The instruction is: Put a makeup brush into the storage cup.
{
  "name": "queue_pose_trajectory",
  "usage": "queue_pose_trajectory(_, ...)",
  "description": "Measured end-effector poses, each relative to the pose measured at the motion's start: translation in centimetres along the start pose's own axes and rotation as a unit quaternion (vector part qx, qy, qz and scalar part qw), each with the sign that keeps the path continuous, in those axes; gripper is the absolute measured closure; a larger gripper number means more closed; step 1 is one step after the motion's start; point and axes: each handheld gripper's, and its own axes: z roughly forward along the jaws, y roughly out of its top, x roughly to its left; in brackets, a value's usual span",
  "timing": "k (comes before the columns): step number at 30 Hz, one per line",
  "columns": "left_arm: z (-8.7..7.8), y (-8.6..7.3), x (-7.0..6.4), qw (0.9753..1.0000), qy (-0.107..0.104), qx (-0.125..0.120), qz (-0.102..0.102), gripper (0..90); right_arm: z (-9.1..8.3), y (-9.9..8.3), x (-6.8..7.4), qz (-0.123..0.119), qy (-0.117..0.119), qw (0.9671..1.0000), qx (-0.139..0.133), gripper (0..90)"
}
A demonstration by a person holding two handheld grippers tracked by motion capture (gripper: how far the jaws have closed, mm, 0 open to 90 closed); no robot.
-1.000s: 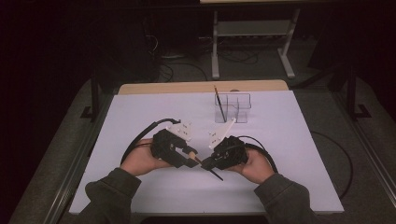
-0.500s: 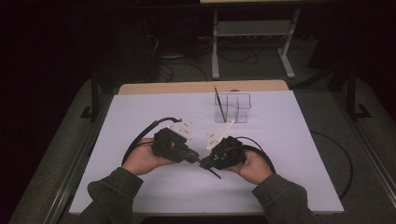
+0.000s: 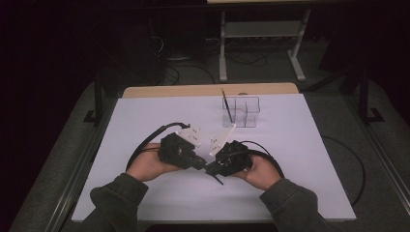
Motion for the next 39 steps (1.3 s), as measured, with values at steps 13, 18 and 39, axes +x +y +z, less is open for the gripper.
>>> queue_pose_trajectory(13,-0.3,0.1,0.0,1.0000,0.000,-0.008,0.000,76.1,0.0,0.1,-0.1,-0.008,0.011,0.9999,0.004,82.9)
queue_pose_trajectory(18,-0.8,-0.3,0.1,0.9997,0.011,-0.012,-0.017,67.7,-0.4,-0.2,-0.4,-0.001,0.014,0.9999,-0.001,82.9)
queue_pose_trajectory(39,-1.2,-3.9,0.4,0.9969,0.031,-0.045,-0.056,61.5,-3.2,-2.2,-2.4,0.044,-0.007,0.9988,-0.019,82.9)
